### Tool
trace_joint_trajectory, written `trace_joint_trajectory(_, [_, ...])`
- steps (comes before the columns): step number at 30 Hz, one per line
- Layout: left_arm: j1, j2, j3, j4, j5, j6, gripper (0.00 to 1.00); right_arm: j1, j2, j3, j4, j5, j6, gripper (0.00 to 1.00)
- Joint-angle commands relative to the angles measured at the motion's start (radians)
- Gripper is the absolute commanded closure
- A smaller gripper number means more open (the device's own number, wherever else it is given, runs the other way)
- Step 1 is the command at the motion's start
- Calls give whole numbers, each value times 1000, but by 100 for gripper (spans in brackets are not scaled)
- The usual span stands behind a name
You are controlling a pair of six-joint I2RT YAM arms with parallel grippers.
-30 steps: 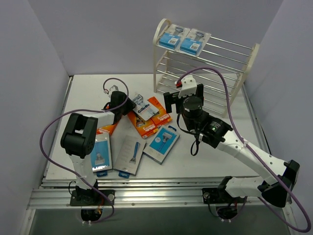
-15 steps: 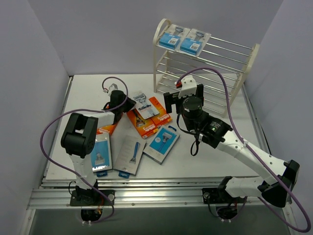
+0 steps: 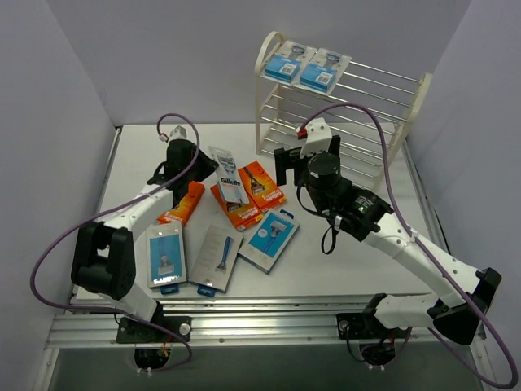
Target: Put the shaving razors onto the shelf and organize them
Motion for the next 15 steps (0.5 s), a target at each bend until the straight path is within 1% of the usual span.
trace_joint_trajectory(1, [4, -109, 37, -107, 11, 50, 98, -12, 10, 50, -58, -78, 60, 0])
trace_joint_trajectory(3, [4, -137, 44, -159, 14, 70, 98, -12, 1, 30, -54, -122, 75, 2])
trace_joint_trajectory(4, [2, -141, 51, -182, 14, 78, 98, -12, -4, 23, -45, -149, 90, 6])
trace_joint_trajectory(5, [2, -144, 66, -223, 14, 86, 98, -12, -9, 15, -43, -216, 98, 7])
trace_joint_trajectory(8, [-1, -155, 78, -280, 14, 95, 98, -2, 14, 19, -54, -312, 132, 14])
trace_joint_trajectory(10, [-11, -166, 84, -305, 1, 89, 98, 12, 39, 27, -70, -323, 143, 17])
trace_joint_trajectory(15, [-57, -201, 116, -363, -53, 64, 98, 112, 80, 30, -83, -239, 166, 20])
